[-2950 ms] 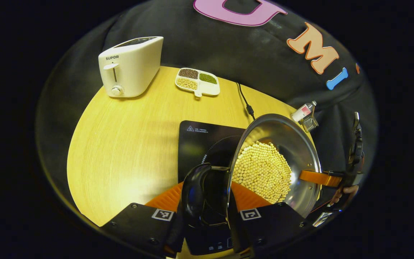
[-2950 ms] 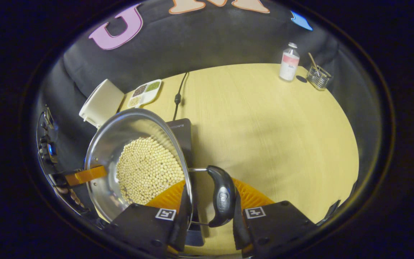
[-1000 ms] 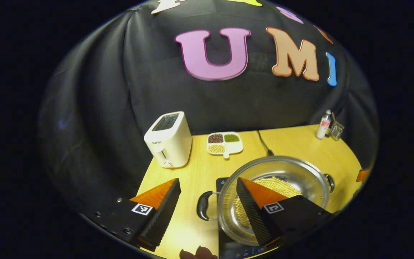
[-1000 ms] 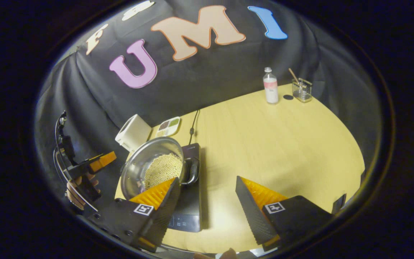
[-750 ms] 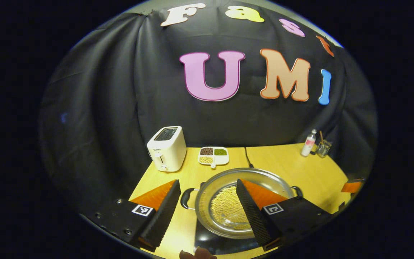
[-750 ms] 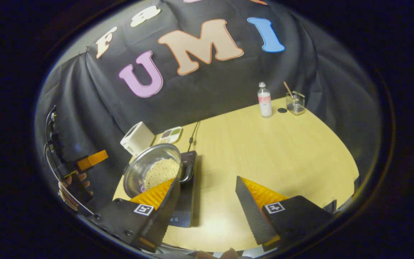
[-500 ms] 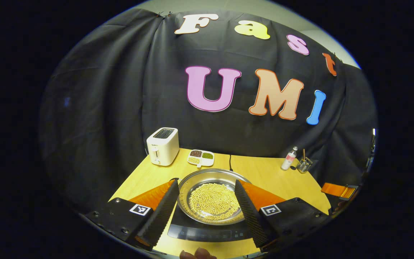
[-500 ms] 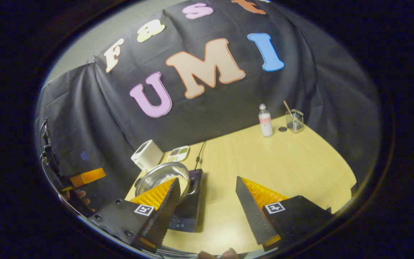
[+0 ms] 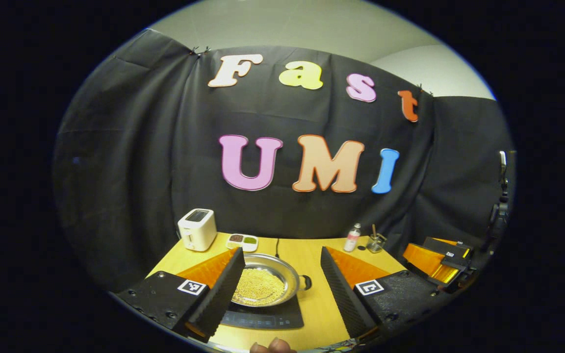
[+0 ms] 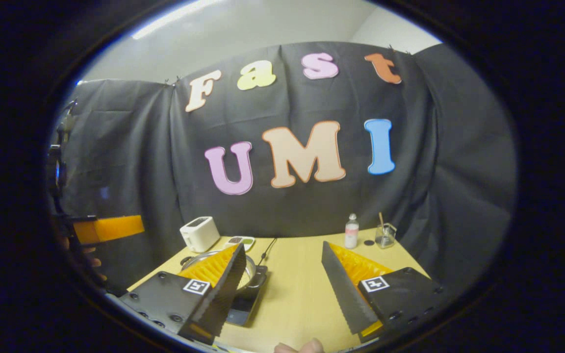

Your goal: First push the handle of the pot to place it horizontally, then grasp the pot with both hands and set it on the induction cooktop.

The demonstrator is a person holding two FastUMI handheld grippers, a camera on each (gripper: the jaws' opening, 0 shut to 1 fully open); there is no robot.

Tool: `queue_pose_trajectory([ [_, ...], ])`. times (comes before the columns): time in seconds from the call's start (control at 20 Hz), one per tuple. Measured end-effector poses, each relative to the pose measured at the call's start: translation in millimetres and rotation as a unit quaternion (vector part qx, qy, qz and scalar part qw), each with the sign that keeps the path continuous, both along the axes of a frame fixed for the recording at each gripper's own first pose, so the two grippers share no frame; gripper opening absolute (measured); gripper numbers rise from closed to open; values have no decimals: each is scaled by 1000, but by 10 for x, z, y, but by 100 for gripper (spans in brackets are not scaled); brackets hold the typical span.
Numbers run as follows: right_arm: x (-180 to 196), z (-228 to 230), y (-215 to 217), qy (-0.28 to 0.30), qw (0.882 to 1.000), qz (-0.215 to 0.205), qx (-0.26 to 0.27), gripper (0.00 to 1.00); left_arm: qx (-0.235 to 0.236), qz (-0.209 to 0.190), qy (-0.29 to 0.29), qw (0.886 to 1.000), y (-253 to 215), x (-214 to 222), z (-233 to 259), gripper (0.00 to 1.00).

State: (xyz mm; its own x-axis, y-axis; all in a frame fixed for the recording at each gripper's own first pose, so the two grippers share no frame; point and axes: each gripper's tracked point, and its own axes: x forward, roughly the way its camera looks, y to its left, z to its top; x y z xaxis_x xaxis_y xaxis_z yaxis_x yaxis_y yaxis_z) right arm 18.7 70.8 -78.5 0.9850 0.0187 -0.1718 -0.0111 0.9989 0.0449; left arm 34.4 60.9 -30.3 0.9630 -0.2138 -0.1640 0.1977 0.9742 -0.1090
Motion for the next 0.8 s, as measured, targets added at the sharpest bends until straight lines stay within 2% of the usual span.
queue_pose_trajectory([
  [0.15,-214,130,54,-9,1000,-13,-12,90,30,7,-41,999,166,-188,238,95],
  [0.25,-318,218,104,-20,999,-17,-17,91,40,11,-62,997,220,-272,272,91],
  [0.4,-481,243,123,-31,998,-29,-42,90,8,8,-58,998,237,-377,173,92],
  [0.45,-530,229,126,-27,998,-24,-58,90,6,19,-42,999,327,-441,82,92],
  [0.5,-572,258,157,-29,997,-20,-70,90,8,32,-40,999,440,-485,53,94],
  [0.55,-577,323,162,-37,997,-19,-72,91,7,38,-51,998,488,-503,124,93],
  [0.75,-524,476,-12,-48,998,-21,-34,91,25,48,-58,997,418,-542,215,91],
  [0.8,-511,519,-129,-52,998,-22,-38,91,22,47,-64,997,324,-547,282,95],
])
